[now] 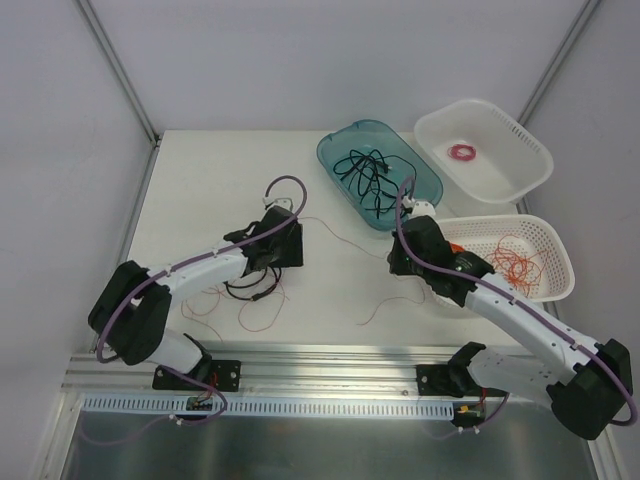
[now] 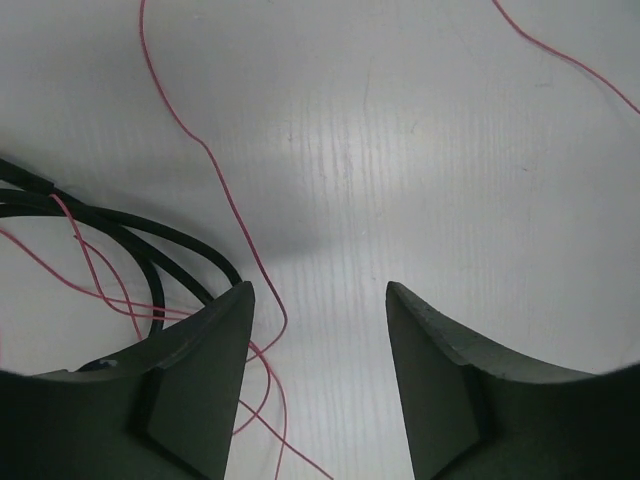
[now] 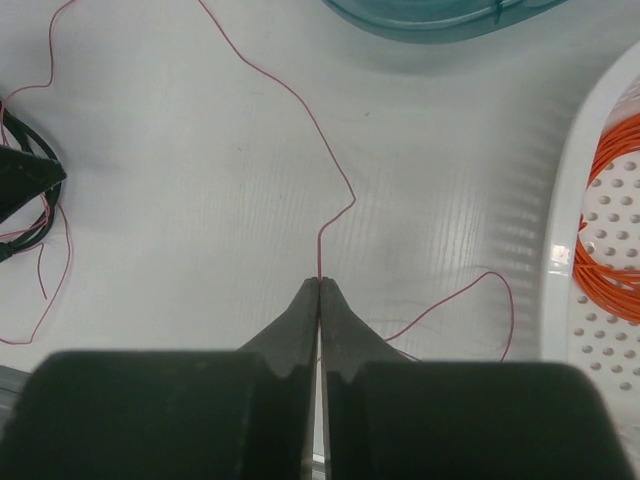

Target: Untangle the cables

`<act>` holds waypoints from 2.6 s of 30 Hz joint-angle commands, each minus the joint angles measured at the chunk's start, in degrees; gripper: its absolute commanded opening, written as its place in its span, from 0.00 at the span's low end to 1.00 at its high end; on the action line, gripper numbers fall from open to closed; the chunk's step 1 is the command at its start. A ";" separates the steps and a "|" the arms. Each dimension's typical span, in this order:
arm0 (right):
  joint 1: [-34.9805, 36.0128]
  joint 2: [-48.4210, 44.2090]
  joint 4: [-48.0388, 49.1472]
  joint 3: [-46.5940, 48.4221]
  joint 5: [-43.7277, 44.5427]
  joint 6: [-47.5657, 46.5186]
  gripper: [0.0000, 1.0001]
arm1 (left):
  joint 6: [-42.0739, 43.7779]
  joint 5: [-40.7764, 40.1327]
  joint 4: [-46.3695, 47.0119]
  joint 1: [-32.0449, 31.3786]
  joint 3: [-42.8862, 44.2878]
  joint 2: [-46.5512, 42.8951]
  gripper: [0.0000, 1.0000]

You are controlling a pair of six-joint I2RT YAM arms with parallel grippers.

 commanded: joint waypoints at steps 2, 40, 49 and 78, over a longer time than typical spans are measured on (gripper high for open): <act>-0.39 -0.90 3.39 -1.49 -2.96 1.10 0.01 | -2.00 -4.76 0.46 -1.00 3.14 5.87 0.51; -0.57 -19.01 1.11 -3.43 -0.59 -2.42 0.01 | 7.33 -3.37 -6.92 -14.63 37.61 -4.58 0.00; -0.57 -16.02 5.23 -8.17 -1.38 0.83 0.01 | -2.17 5.43 -4.30 -16.47 30.92 7.01 0.00; 0.05 18.77 5.96 0.08 -14.83 0.66 0.21 | -10.27 6.39 -5.51 -4.27 4.02 -8.69 0.89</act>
